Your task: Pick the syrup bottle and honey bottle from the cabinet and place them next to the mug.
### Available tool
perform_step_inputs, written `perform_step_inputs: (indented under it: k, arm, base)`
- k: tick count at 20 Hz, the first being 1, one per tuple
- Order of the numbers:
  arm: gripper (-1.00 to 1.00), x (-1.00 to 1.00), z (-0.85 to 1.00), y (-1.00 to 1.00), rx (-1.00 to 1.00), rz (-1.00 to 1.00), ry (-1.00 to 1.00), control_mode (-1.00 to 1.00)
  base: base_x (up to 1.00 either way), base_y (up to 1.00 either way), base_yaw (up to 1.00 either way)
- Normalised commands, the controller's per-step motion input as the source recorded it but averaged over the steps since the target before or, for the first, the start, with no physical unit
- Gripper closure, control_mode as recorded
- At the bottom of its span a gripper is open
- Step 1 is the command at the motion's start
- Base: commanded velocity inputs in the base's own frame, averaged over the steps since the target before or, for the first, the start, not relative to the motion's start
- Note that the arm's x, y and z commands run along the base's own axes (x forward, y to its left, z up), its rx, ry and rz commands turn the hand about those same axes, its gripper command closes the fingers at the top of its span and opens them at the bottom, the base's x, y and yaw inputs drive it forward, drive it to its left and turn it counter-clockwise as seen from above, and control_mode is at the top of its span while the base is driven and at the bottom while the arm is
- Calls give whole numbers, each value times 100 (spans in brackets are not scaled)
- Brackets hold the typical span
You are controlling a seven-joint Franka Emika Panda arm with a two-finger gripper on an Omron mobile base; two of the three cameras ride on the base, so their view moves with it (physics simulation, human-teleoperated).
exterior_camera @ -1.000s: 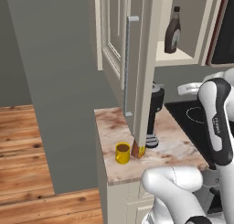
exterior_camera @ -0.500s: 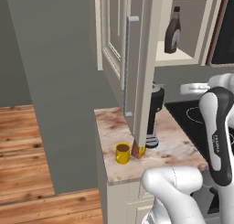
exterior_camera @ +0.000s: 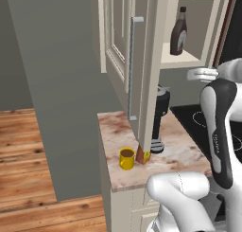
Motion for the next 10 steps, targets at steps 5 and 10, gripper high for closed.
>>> perform_step_inputs:
  k: [5, 10]
  arm:
    - [-100, 17, 1, 19, 0, -18, -12, -100]
    - [-100, 9, 38, 38, -2, -20, -6, -100]
  base:
    - [0, 0, 0]
    - [0, 0, 0]
